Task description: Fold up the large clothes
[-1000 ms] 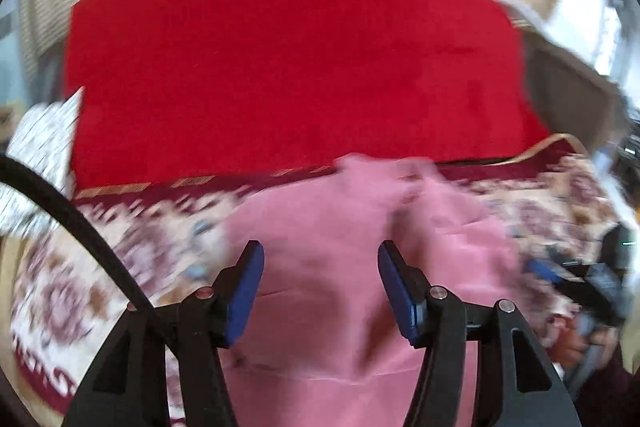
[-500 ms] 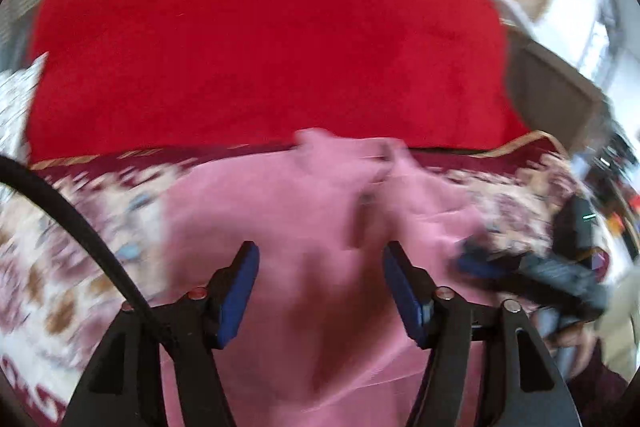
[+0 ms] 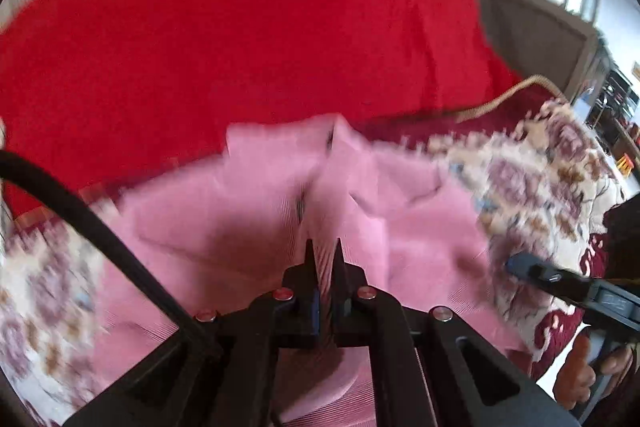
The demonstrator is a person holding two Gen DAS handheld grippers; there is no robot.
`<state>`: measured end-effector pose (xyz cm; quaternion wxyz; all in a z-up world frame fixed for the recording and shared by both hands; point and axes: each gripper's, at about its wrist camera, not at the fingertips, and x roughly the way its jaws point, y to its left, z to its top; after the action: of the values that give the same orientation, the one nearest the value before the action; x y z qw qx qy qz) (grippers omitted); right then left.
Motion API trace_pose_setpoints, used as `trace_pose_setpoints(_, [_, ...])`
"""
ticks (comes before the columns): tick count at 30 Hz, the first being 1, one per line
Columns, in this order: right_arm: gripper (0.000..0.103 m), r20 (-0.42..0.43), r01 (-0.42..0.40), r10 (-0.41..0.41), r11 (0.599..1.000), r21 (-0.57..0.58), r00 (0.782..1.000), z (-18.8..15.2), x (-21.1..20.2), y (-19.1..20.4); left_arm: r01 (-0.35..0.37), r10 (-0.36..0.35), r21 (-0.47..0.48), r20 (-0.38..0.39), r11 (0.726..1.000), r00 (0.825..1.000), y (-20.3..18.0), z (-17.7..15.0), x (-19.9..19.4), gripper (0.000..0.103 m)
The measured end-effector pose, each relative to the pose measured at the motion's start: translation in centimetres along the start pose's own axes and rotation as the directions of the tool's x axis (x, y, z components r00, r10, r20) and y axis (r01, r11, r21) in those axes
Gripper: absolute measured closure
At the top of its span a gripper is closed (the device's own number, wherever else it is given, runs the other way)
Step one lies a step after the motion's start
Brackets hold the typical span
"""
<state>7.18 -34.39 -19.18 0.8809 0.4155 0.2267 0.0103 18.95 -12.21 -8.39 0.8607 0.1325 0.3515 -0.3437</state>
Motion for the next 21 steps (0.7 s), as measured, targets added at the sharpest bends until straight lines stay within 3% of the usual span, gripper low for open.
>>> trace_pose_setpoints(2, [0.062,0.015,0.004,-0.004,1.0,0.0,1.0,0.1,-0.6,-0.1,0.0,-0.001,0.014,0.138,1.0,0.99,-0.5,0.5,-3.7,0.1])
trace_pose_setpoints(5, [0.062,0.035,-0.01,0.01,1.0,0.015,0.999,0.3,-1.2,-0.4,0.021,-0.034,0.052,0.278,0.998,0.96,-2.4,-0.1,-8.4,0.098])
trace_pose_setpoints(7, [0.062,0.036,-0.012,0.012,1.0,0.011,0.999,0.3,-1.4,-0.2,0.049,-0.081,0.126,0.262,0.991,0.962,-4.3,-1.4,-9.2,0.064])
trace_pose_setpoints(8, [0.062,0.037,-0.011,0.011,1.0,0.007,0.999,0.3,-1.6,-0.2,0.09,-0.13,0.186,0.215,0.978,0.968,-5.6,-2.7,-9.0,0.024])
trace_pose_setpoints(9, [0.062,0.037,-0.01,0.01,1.0,0.006,0.999,0.1,-1.9,-0.2,0.114,-0.158,0.217,0.194,0.969,0.968,-6.2,-3.9,-9.0,0.01])
trace_pose_setpoints(11, [0.062,0.041,-0.009,0.009,1.0,0.002,0.999,0.2,-1.8,0.3,0.138,-0.191,0.273,0.176,0.952,0.966,-6.9,-6.9,-9.1,0.01])
trace_pose_setpoints(13, [0.062,0.055,0.001,0.0,1.0,-0.01,0.998,0.3,-2.4,0.5,0.103,-0.147,0.274,0.145,0.956,0.978,-6.2,-8.5,-8.8,0.01])
trace_pose_setpoints(15, [0.062,0.061,-0.001,0.002,1.0,-0.015,0.998,0.4,-2.6,0.7,0.06,-0.087,0.197,0.133,0.979,0.987,-3.3,-8.9,-8.7,0.01])
trace_pose_setpoints(18, [0.062,0.047,-0.021,0.023,0.999,-0.042,0.999,0.4,-2.2,1.9,-0.039,0.039,-0.003,0.138,0.999,0.99,2.7,-7.8,-8.6,0.01])
trace_pose_setpoints(21, [0.062,0.004,-0.033,0.034,0.994,-0.103,0.999,-0.5,-0.8,4.0,-0.174,0.196,-0.189,0.103,0.966,0.975,8.4,-6.6,-7.2,0.01])
